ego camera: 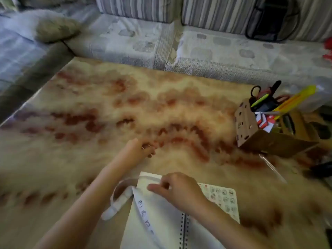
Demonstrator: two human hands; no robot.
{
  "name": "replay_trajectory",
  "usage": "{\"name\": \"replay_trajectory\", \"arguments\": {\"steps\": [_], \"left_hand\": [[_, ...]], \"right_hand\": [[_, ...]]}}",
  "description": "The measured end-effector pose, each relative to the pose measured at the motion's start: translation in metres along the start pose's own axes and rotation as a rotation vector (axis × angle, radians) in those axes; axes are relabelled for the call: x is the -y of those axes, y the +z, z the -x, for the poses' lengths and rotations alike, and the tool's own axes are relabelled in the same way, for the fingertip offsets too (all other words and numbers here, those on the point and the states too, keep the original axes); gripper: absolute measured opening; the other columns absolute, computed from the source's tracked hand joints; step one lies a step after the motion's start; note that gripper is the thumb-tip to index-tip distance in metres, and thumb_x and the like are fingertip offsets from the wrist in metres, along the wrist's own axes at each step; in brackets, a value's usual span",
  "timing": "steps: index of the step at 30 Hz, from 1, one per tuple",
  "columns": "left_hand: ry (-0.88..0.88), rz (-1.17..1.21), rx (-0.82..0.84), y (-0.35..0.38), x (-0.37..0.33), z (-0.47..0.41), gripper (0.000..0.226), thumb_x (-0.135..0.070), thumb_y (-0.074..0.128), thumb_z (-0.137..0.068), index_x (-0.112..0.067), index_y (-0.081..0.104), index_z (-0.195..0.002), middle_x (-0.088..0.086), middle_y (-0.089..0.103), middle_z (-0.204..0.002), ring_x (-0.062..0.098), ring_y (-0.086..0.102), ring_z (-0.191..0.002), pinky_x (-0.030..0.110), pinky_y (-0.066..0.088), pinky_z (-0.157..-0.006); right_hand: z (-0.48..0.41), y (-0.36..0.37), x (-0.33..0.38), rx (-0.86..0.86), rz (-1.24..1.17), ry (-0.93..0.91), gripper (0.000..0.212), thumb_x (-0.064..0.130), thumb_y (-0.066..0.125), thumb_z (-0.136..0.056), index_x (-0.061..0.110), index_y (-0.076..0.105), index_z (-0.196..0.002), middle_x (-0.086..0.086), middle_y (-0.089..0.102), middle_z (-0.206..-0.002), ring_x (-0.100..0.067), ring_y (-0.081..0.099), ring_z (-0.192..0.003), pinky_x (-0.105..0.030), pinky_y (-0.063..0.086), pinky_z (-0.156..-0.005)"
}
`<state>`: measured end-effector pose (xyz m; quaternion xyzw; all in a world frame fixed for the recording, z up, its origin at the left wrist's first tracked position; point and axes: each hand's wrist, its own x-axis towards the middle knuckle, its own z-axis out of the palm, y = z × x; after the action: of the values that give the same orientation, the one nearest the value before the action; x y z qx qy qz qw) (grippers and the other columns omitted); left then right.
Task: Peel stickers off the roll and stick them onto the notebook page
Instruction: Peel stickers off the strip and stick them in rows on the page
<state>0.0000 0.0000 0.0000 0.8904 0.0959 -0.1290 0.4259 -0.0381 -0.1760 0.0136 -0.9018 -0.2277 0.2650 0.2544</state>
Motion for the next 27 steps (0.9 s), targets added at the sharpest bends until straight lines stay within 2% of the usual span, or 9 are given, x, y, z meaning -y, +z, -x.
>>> {"name": "replay_trajectory", "arguments": {"steps": [3,8,11,15,17,18,20,22,27], "left_hand": [[0.047,-0.070,0.019,-0.002,0.018,-0.019,0.012,-0.018,0.057,-0.092,-0.015,0.069,-0.093,-0.005,0.071,-0.079,0.004,0.065,-0.067,0.020,0.051,-0.071],[0.059,-0.085,0.054,-0.007,0.039,-0.029,0.016,-0.018,0.055,-0.093,-0.012,0.070,-0.094,-0.004,0.071,-0.079,0.014,0.066,-0.074,0.025,0.054,-0.073],[0.099,-0.112,0.077,-0.014,0.040,-0.017,0.017,-0.018,0.053,-0.095,-0.011,0.069,-0.096,-0.002,0.070,-0.081,0.010,0.065,-0.072,0.022,0.053,-0.071],[0.151,0.007,-0.264,-0.021,0.035,0.019,0.014,-0.020,0.054,-0.095,-0.009,0.061,-0.096,0.002,0.064,-0.081,0.009,0.059,-0.064,0.013,0.048,-0.052],[0.163,0.061,-0.467,-0.021,0.039,0.047,0.015,-0.024,0.055,-0.093,-0.009,0.057,-0.092,0.000,0.063,-0.075,0.010,0.057,-0.059,0.017,0.046,-0.047],[0.146,0.095,-0.480,-0.020,0.042,0.061,0.018,-0.025,0.054,-0.094,-0.008,0.059,-0.089,0.001,0.063,-0.073,0.012,0.057,-0.057,0.020,0.046,-0.049],[0.096,0.182,-0.343,-0.012,0.044,0.090,0.027,-0.025,0.050,-0.096,-0.007,0.063,-0.082,0.004,0.065,-0.070,0.014,0.057,-0.054,0.022,0.047,-0.050],[0.059,0.271,-0.205,0.000,0.044,0.117,0.035,-0.029,0.045,-0.098,-0.006,0.065,-0.081,0.006,0.067,-0.071,0.012,0.059,-0.053,0.020,0.049,-0.051],[0.062,0.512,-0.132,0.024,0.046,0.141,0.042,-0.040,0.046,-0.096,-0.004,0.068,-0.098,0.012,0.072,-0.092,0.023,0.069,-0.081,0.028,0.056,-0.069]], "right_hand": [[-0.015,0.034,0.010,0.089,-0.033,-0.061,0.074,0.073,0.050,-0.078,0.001,0.067,-0.078,-0.017,0.069,-0.079,-0.026,0.061,-0.067,-0.031,0.035,-0.056],[-0.042,0.069,-0.003,0.136,-0.199,-0.180,0.038,0.037,0.073,-0.080,0.004,0.059,-0.064,-0.010,0.048,-0.058,-0.010,0.040,-0.050,-0.029,0.031,-0.053],[-0.042,0.072,-0.008,0.114,-0.339,-0.229,0.033,0.025,0.073,-0.082,-0.004,0.062,-0.073,-0.005,0.056,-0.060,-0.001,0.047,-0.045,-0.015,0.036,-0.047],[-0.027,0.063,-0.007,-0.073,-0.392,-0.298,0.029,0.019,0.073,-0.082,0.009,0.054,-0.064,0.006,0.050,-0.053,0.002,0.045,-0.041,-0.012,0.034,-0.043],[-0.016,0.063,-0.003,-0.184,-0.381,-0.341,0.032,0.017,0.073,-0.082,0.006,0.048,-0.066,-0.007,0.046,-0.057,-0.010,0.046,-0.052,-0.021,0.037,-0.048],[-0.011,0.062,-0.001,-0.212,-0.406,-0.338,0.031,0.015,0.073,-0.082,-0.001,0.049,-0.071,-0.019,0.048,-0.062,-0.015,0.047,-0.059,-0.027,0.037,-0.052],[-0.001,0.061,0.004,-0.264,-0.477,-0.333,0.025,0.014,0.072,-0.083,-0.008,0.058,-0.083,-0.028,0.060,-0.075,-0.018,0.053,-0.064,-0.032,0.039,-0.054],[0.011,0.062,0.009,-0.303,-0.539,-0.349,0.010,0.011,0.071,-0.083,0.004,0.066,-0.085,-0.012,0.067,-0.073,-0.014,0.059,-0.064,-0.029,0.043,-0.054],[0.036,0.077,0.023,-0.283,-0.586,-0.376,0.012,0.008,0.073,-0.080,0.015,0.067,-0.088,-0.002,0.069,-0.079,-0.012,0.064,-0.069,-0.024,0.046,-0.056]]}}
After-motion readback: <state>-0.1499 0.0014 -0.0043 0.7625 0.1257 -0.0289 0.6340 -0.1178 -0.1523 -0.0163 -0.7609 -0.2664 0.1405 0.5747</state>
